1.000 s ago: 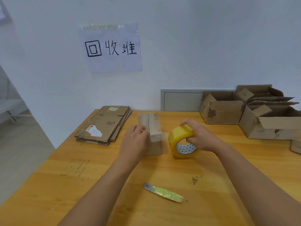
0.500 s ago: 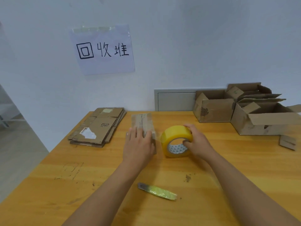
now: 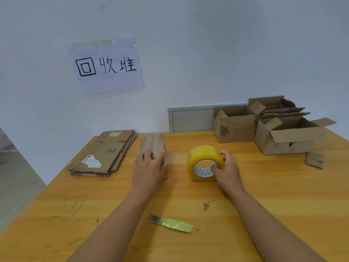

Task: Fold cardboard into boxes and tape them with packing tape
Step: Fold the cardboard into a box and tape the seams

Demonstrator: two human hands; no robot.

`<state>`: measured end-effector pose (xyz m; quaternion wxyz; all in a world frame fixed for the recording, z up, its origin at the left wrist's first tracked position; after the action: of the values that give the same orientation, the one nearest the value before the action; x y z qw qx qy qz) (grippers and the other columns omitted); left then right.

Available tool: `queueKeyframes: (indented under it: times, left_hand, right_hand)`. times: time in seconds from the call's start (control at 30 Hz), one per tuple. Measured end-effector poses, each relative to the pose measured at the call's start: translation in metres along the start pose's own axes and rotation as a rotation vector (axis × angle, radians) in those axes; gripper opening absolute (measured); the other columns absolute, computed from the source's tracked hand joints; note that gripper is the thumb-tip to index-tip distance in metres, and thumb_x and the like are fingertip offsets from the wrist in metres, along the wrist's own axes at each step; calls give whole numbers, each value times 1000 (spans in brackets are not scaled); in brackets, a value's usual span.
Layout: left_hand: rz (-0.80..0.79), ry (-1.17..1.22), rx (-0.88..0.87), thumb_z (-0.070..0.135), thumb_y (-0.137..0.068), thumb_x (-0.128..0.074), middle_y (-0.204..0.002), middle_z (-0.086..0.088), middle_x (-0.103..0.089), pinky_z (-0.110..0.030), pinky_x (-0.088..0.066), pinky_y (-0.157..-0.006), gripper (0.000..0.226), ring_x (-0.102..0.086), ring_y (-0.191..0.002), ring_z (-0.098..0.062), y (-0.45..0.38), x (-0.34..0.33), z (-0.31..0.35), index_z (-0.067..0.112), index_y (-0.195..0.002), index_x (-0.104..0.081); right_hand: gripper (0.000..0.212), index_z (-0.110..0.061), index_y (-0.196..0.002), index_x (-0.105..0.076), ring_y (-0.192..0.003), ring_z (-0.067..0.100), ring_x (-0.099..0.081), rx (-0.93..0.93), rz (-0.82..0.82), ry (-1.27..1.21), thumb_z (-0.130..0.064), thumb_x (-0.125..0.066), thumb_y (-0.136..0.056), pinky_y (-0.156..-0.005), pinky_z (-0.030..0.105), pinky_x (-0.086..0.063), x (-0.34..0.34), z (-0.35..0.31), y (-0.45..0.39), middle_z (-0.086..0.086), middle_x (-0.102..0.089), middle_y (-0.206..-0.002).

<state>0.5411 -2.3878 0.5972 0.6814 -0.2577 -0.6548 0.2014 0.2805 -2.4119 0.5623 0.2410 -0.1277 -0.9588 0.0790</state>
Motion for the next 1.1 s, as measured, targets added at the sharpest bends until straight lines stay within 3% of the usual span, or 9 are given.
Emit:
queueKeyframes:
  times: [0.1, 0.23, 0.43, 0.5, 0.57, 0.63, 0.73, 0.8, 1.1]
  left_hand:
    - [-7, 13, 14, 37, -87, -70, -100, -12, -56, -45, -50, -84, 27, -53, -96, -34, 1, 0, -1, 24, -108, -59]
    - [-59, 19, 65, 40, -90, -66, -105, -13, -57, -42, -50, -81, 22, -55, -97, -34, -5, 3, -10, 25, -103, -58]
    - [-91, 79, 86, 37, -90, -67, -117, -17, -56, -45, -46, -92, 29, -51, -110, -38, -2, 2, -11, 26, -116, -58]
    - [-86, 107, 54, 33, -87, -71, -119, -18, -55, -47, -46, -94, 37, -49, -113, -38, 1, 3, -14, 27, -121, -57]
    - [-75, 120, 28, 28, -84, -74, -119, -18, -56, -47, -47, -94, 44, -49, -113, -38, 2, 3, -18, 26, -125, -58]
    - [-65, 109, 12, 23, -82, -76, -117, -18, -57, -46, -47, -94, 48, -50, -112, -37, 3, 3, -19, 24, -128, -60]
    - [-53, 79, -3, 19, -79, -76, -116, -16, -58, -48, -46, -95, 52, -51, -110, -36, 2, 2, -21, 24, -129, -59]
    - [-76, 72, 6, 19, -81, -73, -118, -14, -57, -54, -41, -104, 54, -52, -112, -36, 1, 1, -23, 28, -131, -57]
    - [-57, 90, 15, 21, -80, -69, -120, -12, -58, -52, -45, -100, 54, -54, -111, -34, 3, -3, -26, 30, -132, -56]
  right_hand:
    - [52, -23, -133, -45, -98, 23, -58, -86, -106, -57, -17, -71, -88, -75, 35, -46, -4, 7, 4, 2, -61, -111]
    - [46, -17, -131, -54, -107, 30, -54, -5, 165, 92, -11, -66, -87, -86, 37, -46, 31, 10, -8, 9, -52, -121]
    - [76, -18, -150, -32, -124, 37, -40, -13, 196, 169, -12, -70, -84, -97, 45, -40, 38, 11, -3, 15, -38, -137]
    - [82, -14, -150, -29, -130, 37, -34, 98, 339, 228, -18, -70, -79, -101, 50, -34, 38, -1, 11, 18, -33, -144]
    - [71, -9, -141, -39, -127, 36, -38, 341, 431, 270, -27, -61, -76, -100, 46, -31, 30, -22, 32, 18, -41, -138]
    - [54, -8, -125, -53, -111, 33, -51, 527, 268, 282, -36, -51, -80, -94, 40, -34, 11, -41, 50, 12, -55, -118]
    - [37, -19, -114, -60, -94, 16, -50, 463, -507, 358, -49, -51, -93, -89, 38, -44, -27, -59, 78, -6, -53, -99]
    - [34, -24, -105, -58, -92, 14, -49, 437, -805, 547, -55, -53, -94, -84, 37, -46, -46, -61, 99, -8, -53, -97]
    - [22, -26, -90, -48, -86, 20, -52, 425, -1027, 655, -45, -59, -94, -73, 39, -45, -61, -73, 110, -2, -57, -92]
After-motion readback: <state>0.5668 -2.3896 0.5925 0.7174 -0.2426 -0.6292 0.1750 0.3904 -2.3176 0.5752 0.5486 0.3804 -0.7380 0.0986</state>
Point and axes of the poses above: each hand's wrist, its own y-axis away from the middle knuckle, its own x-axis out of the back of the hand, z = x × y, the point moved 3 cm from there along -y, towards the middle knuckle
